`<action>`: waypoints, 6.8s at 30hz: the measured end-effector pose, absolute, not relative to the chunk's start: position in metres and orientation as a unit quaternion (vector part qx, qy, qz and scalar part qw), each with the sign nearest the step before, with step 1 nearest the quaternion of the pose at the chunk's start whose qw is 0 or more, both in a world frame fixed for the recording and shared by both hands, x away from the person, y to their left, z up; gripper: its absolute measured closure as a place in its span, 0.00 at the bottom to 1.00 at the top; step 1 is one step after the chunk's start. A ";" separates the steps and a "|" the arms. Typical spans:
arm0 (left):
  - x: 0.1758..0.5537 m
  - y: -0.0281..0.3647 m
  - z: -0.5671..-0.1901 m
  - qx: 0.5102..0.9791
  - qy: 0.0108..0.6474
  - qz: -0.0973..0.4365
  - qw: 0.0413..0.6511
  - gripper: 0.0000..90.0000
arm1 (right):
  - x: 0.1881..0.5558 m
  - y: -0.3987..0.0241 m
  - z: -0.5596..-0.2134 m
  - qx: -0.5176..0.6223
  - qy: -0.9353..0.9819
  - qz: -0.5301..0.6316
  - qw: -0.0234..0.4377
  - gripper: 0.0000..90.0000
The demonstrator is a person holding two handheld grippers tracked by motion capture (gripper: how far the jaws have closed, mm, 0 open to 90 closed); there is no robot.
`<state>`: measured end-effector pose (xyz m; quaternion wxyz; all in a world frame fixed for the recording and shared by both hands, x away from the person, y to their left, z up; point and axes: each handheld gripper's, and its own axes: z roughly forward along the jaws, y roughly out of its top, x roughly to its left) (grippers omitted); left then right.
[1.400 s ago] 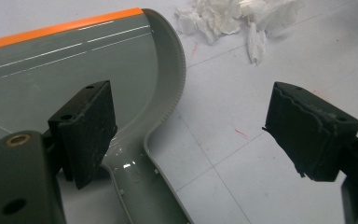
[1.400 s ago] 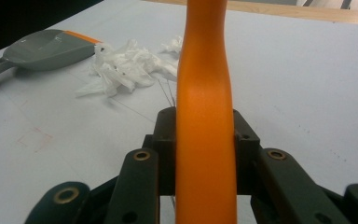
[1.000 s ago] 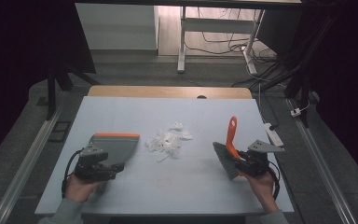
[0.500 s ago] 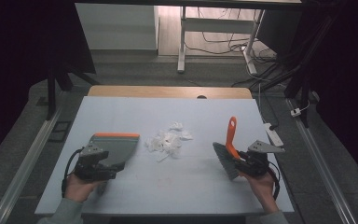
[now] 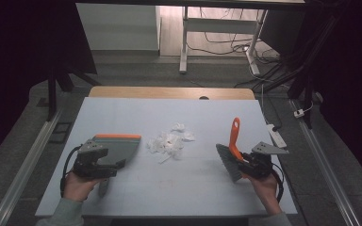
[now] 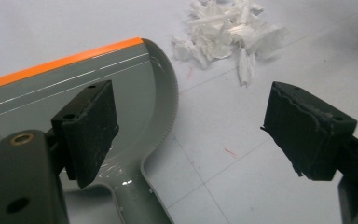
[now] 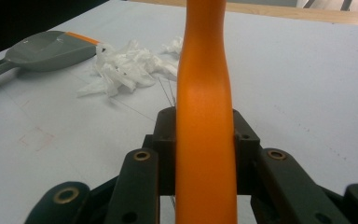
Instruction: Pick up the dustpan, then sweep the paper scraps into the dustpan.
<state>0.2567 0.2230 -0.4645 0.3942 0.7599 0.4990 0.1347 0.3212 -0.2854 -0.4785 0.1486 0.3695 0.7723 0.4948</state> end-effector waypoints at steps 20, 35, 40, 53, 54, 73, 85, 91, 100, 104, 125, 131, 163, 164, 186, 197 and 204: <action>0.257 0.228 -0.479 0.739 0.601 0.125 0.279 0.13 | 0.321 -0.282 -0.476 0.352 0.780 0.498 0.139 0.78; 0.254 0.230 -0.500 0.732 0.618 0.091 0.272 0.13 | 0.319 -0.282 -0.473 0.352 0.782 0.494 0.145 0.77; 0.257 0.230 -0.511 0.727 0.624 0.084 0.274 0.16 | 0.319 -0.281 -0.474 0.354 0.782 0.491 0.147 0.77; 0.265 0.226 -0.527 0.720 0.637 0.079 0.264 0.39 | 0.318 -0.279 -0.474 0.356 0.784 0.485 0.152 0.77; 0.265 0.227 -0.527 0.717 0.639 0.081 0.267 0.41 | 0.318 -0.279 -0.474 0.357 0.783 0.486 0.151 0.77; 0.261 0.243 -0.530 0.707 0.636 0.091 0.296 0.68 | 0.316 -0.281 -0.471 0.360 0.781 0.486 0.155 0.77; 0.256 0.262 -0.528 0.714 0.617 0.101 0.316 0.69 | 0.317 -0.282 -0.471 0.363 0.774 0.498 0.149 0.77; 0.254 0.271 -0.525 0.706 0.611 0.108 0.342 0.69 | 0.321 -0.278 -0.471 0.360 0.774 0.500 0.148 0.77; 0.257 0.279 -0.517 0.703 0.588 0.103 0.387 0.68 | 0.324 -0.281 -0.471 0.364 0.766 0.510 0.144 0.77; 0.259 0.280 -0.513 0.707 0.573 0.110 0.400 0.68 | 0.325 -0.286 -0.469 0.369 0.760 0.515 0.147 0.77; 0.254 0.273 -0.498 0.729 0.512 0.117 0.438 0.68 | 0.328 -0.293 -0.464 0.379 0.745 0.527 0.154 0.77; 0.249 0.275 -0.488 0.736 0.480 0.124 0.461 0.68 | 0.326 -0.292 -0.464 0.380 0.745 0.527 0.152 0.77; 0.226 0.255 -0.475 0.816 0.381 0.105 0.421 0.68 | 0.333 -0.261 -0.462 0.355 0.759 0.524 0.152 0.77; 0.223 0.255 -0.475 0.817 0.382 0.104 0.420 0.68 | 0.335 -0.259 -0.460 0.356 0.758 0.523 0.156 0.78; 0.219 0.271 -0.491 0.852 0.362 0.080 0.370 0.68 | 0.367 -0.207 -0.466 0.354 0.770 0.512 0.140 0.77; 0.241 0.277 -0.503 0.867 0.358 0.049 0.343 0.68 | 0.380 -0.200 -0.457 0.359 0.767 0.507 0.161 0.77; 0.253 0.280 -0.504 0.871 0.351 0.036 0.342 0.68 | 0.403 -0.182 -0.452 0.368 0.770 0.495 0.162 0.78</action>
